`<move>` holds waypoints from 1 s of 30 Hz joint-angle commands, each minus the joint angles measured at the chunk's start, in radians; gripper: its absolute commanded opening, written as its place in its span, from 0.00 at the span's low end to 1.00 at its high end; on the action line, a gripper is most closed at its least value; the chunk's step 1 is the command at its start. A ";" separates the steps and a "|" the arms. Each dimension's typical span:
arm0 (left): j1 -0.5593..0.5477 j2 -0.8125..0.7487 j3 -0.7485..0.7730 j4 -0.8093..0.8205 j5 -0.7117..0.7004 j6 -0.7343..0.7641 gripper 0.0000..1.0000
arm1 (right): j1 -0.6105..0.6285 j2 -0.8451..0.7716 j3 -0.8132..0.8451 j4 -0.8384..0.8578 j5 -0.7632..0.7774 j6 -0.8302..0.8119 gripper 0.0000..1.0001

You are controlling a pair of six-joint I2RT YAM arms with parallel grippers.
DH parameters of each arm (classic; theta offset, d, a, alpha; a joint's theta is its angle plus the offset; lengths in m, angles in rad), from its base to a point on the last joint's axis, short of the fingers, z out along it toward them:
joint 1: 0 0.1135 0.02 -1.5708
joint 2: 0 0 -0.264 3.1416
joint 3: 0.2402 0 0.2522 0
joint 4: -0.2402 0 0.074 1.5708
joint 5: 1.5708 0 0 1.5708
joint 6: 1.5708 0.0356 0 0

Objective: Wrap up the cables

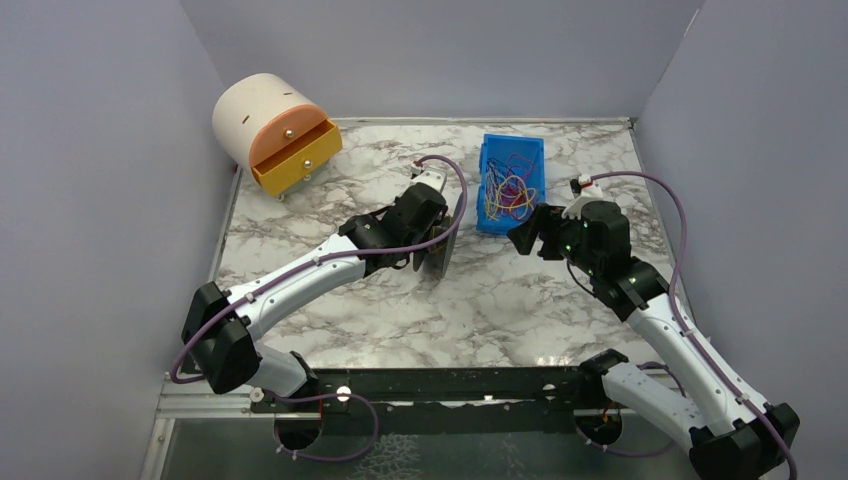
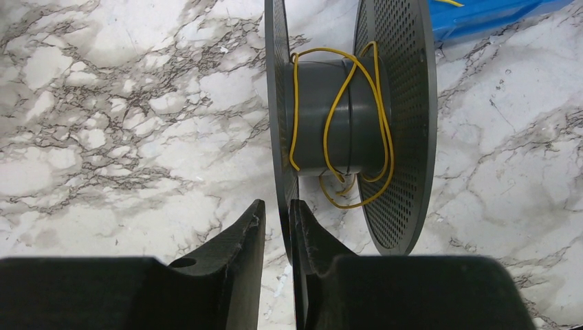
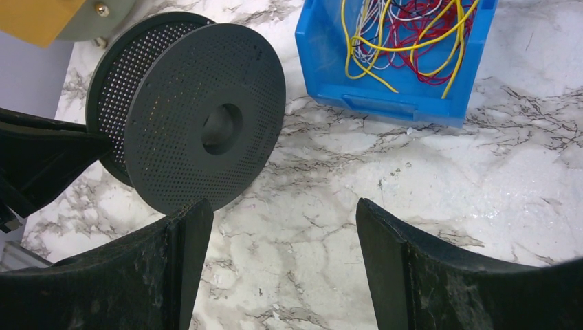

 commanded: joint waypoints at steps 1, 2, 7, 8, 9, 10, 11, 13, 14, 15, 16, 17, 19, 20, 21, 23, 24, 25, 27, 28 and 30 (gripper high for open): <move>-0.004 -0.014 0.002 0.024 -0.024 0.010 0.23 | 0.004 0.002 -0.007 -0.006 -0.020 0.012 0.81; -0.004 -0.015 0.001 0.024 -0.025 0.011 0.23 | 0.005 0.001 -0.007 -0.006 -0.020 0.012 0.81; -0.004 -0.018 0.002 0.025 -0.022 0.011 0.24 | 0.005 0.003 -0.008 -0.003 -0.018 0.011 0.81; -0.004 -0.020 0.002 0.025 -0.017 0.012 0.25 | 0.005 0.006 -0.009 -0.003 -0.017 0.011 0.81; -0.004 -0.022 0.003 0.027 -0.015 0.013 0.25 | 0.005 0.009 -0.009 -0.003 -0.016 0.011 0.81; -0.004 -0.026 0.001 0.030 -0.013 0.014 0.26 | 0.005 0.011 -0.009 -0.001 -0.016 0.012 0.81; -0.004 -0.028 -0.001 0.033 -0.010 0.016 0.26 | 0.005 0.013 -0.008 0.001 -0.016 0.012 0.81; -0.004 -0.036 -0.003 0.037 -0.006 0.019 0.28 | 0.005 0.017 -0.008 0.007 -0.015 0.011 0.81; -0.005 -0.039 -0.004 0.036 -0.006 0.019 0.28 | 0.005 0.018 -0.006 0.009 -0.014 0.010 0.81; -0.004 -0.043 -0.004 0.036 -0.006 0.019 0.28 | 0.005 0.021 -0.007 0.011 -0.011 0.010 0.81; -0.005 -0.047 -0.005 0.038 -0.006 0.020 0.29 | 0.005 0.024 -0.007 0.014 -0.009 0.009 0.81; -0.004 -0.051 -0.007 0.038 -0.006 0.021 0.29 | 0.005 0.029 -0.005 0.017 -0.007 0.007 0.81; -0.004 -0.060 -0.009 0.040 -0.006 0.023 0.30 | 0.005 0.041 -0.003 0.024 -0.007 0.007 0.81; -0.005 -0.066 -0.011 0.042 -0.006 0.025 0.31 | 0.005 0.047 0.000 0.028 -0.006 0.006 0.81; -0.004 -0.071 -0.010 0.042 -0.005 0.027 0.32 | 0.005 0.053 0.005 0.032 -0.003 0.003 0.81; -0.005 -0.082 -0.011 0.042 -0.002 0.032 0.33 | 0.005 0.066 0.013 0.040 0.011 0.000 0.81; -0.004 -0.089 -0.013 0.042 -0.002 0.036 0.33 | 0.005 0.073 0.016 0.046 0.019 -0.001 0.81; -0.004 -0.096 -0.014 0.042 0.000 0.040 0.34 | 0.005 0.078 0.021 0.051 0.023 -0.002 0.81; -0.005 -0.111 -0.019 0.044 0.008 0.052 0.35 | 0.005 0.101 0.032 0.059 0.038 -0.008 0.81; -0.005 -0.120 -0.021 0.046 0.013 0.056 0.36 | 0.005 0.113 0.039 0.063 0.046 -0.009 0.80; -0.004 -0.134 -0.026 0.047 0.024 0.069 0.37 | 0.005 0.137 0.054 0.072 0.060 -0.014 0.79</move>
